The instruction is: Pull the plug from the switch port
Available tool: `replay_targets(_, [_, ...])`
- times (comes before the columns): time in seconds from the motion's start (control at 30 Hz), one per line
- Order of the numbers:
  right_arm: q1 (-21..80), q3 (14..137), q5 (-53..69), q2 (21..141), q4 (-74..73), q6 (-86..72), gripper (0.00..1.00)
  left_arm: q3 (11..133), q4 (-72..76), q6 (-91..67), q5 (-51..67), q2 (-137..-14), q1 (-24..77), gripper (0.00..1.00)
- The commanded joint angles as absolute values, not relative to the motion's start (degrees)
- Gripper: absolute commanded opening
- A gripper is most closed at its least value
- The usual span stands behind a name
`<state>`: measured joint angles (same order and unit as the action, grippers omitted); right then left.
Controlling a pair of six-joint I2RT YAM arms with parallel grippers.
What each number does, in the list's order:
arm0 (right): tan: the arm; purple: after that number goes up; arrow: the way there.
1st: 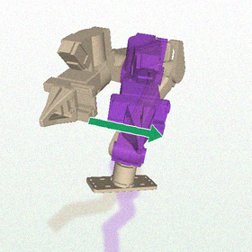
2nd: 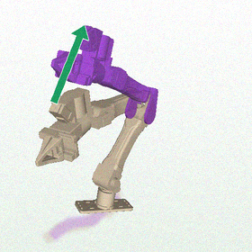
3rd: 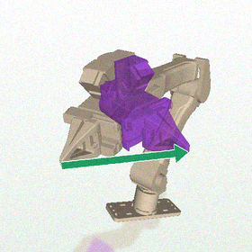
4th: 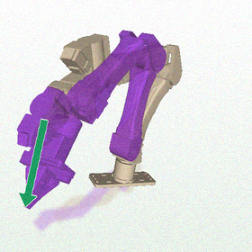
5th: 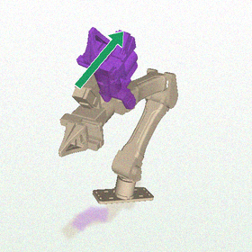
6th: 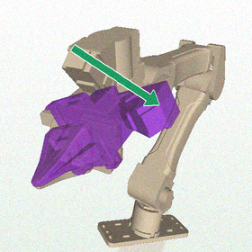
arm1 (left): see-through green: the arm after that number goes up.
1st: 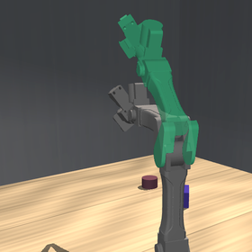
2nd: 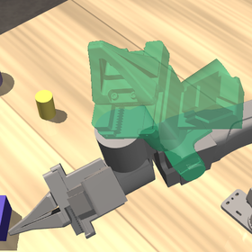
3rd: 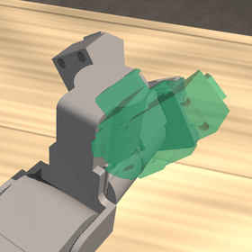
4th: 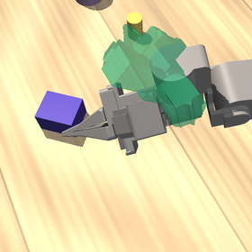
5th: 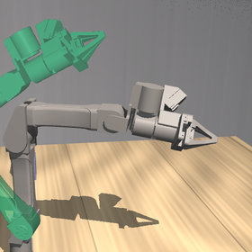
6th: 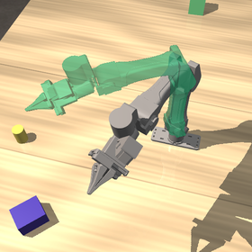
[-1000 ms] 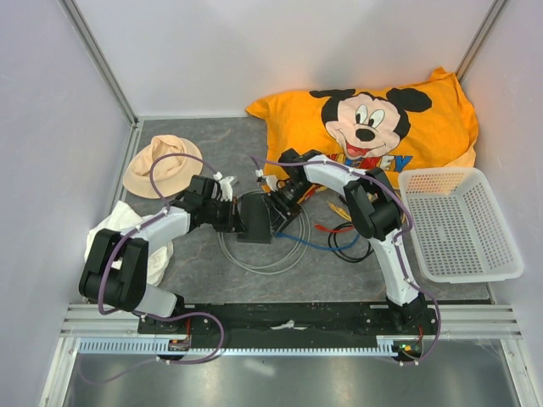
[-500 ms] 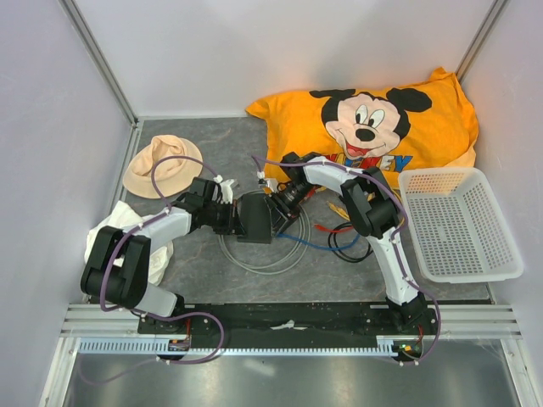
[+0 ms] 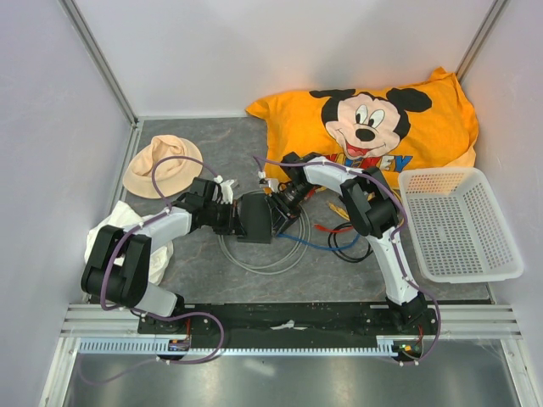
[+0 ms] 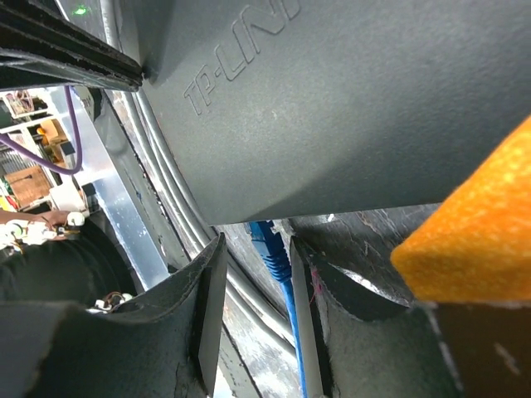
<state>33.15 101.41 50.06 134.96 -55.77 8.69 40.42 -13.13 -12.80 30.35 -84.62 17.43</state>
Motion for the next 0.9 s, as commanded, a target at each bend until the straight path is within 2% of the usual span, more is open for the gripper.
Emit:
replay_targets(0.0, [33.75,100.9,41.75,138.16,-51.95,8.88,0.44,41.22,-12.04,-12.13,30.15,-85.34,17.49,0.02])
replay_targets(0.23, [33.84,100.99,40.08,138.25,-51.15,7.74,0.33,41.22,-12.13,-12.13,30.23,-85.43,17.49,0.02])
replay_targets(0.43, [34.54,101.16,38.5,138.08,-51.06,7.3,0.29,41.31,-12.13,-12.22,30.32,-85.69,17.49,0.02])
replay_targets(0.87, [35.51,102.83,38.76,138.6,-51.06,6.42,0.34,41.31,-12.04,-12.22,30.32,-85.69,17.49,0.02])
